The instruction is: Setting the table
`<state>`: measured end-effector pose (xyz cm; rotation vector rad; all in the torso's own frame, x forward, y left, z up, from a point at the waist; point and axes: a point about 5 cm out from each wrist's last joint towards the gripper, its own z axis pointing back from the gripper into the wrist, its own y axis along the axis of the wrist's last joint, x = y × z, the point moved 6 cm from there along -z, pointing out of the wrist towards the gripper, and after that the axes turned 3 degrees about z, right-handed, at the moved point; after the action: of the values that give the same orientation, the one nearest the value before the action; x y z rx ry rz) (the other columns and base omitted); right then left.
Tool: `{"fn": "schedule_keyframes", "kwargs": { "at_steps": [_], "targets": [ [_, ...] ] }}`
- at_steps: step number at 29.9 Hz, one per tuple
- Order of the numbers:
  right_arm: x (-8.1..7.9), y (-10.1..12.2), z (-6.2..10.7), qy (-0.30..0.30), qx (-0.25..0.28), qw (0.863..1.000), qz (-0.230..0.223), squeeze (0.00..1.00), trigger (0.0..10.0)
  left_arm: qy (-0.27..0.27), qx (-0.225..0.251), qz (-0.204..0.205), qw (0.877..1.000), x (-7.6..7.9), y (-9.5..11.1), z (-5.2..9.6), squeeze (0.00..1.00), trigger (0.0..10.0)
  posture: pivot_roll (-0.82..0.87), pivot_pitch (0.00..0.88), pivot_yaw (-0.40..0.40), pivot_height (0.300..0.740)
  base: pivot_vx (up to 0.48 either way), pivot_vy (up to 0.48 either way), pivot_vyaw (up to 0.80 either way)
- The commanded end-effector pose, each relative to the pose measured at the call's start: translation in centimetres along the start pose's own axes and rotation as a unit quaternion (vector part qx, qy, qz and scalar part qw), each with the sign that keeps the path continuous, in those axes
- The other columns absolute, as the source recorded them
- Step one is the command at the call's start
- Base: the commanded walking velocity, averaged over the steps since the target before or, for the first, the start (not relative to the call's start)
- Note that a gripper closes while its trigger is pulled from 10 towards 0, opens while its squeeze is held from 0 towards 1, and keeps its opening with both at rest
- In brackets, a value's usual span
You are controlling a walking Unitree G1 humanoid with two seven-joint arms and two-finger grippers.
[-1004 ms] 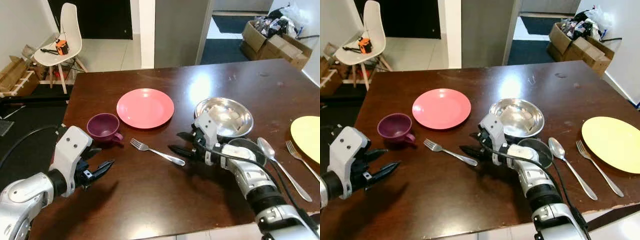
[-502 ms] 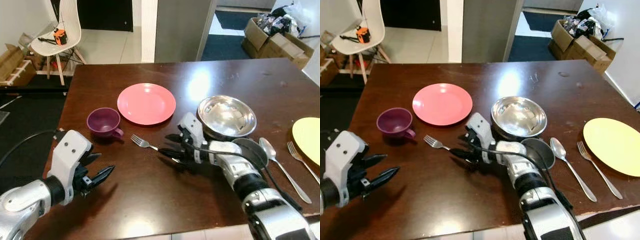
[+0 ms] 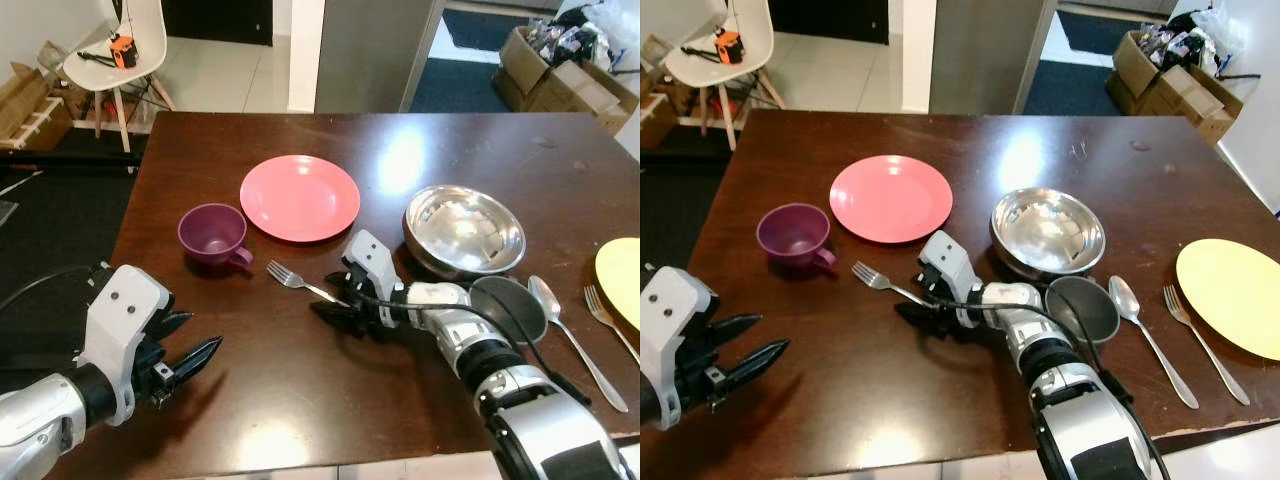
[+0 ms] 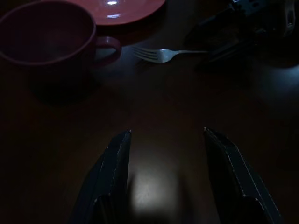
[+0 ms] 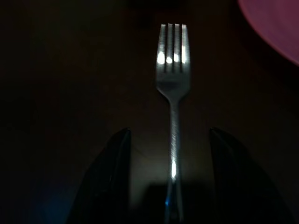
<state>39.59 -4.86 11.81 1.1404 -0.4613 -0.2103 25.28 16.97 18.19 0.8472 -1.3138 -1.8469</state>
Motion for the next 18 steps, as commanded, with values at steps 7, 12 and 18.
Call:
{"fn": "schedule_keyframes", "kwargs": {
  "at_steps": [7, 12, 18],
  "targets": [
    [-2.3, -4.2, 0.2, 0.049, -0.088, 0.995, 0.021, 0.0, 0.0, 0.0, -0.011, 0.005, 1.0, 0.3, -0.2, 0.4, 0.0, 10.0, 0.27, 0.168, 0.015, 0.74, 0.0, 0.0, 0.0],
    [-2.9, -6.0, 0.8, 0.063, -0.124, 0.99, 0.014, 0.0, 0.0, -0.002, -0.012, 0.009, 1.0, 0.5, -0.3, 0.2, 0.0, 10.0, 0.26, 0.159, 0.017, 0.74, 0.0, 0.0, 0.0],
    [-3.0, -5.6, 1.0, 0.072, -0.101, 0.992, -0.032, 0.0, 0.0, -0.005, -0.011, 0.012, 1.0, 0.6, -0.4, -0.1, 0.0, 10.0, 0.25, 0.146, 0.017, 0.74, 0.0, 0.0, 0.0]
  ]
}}
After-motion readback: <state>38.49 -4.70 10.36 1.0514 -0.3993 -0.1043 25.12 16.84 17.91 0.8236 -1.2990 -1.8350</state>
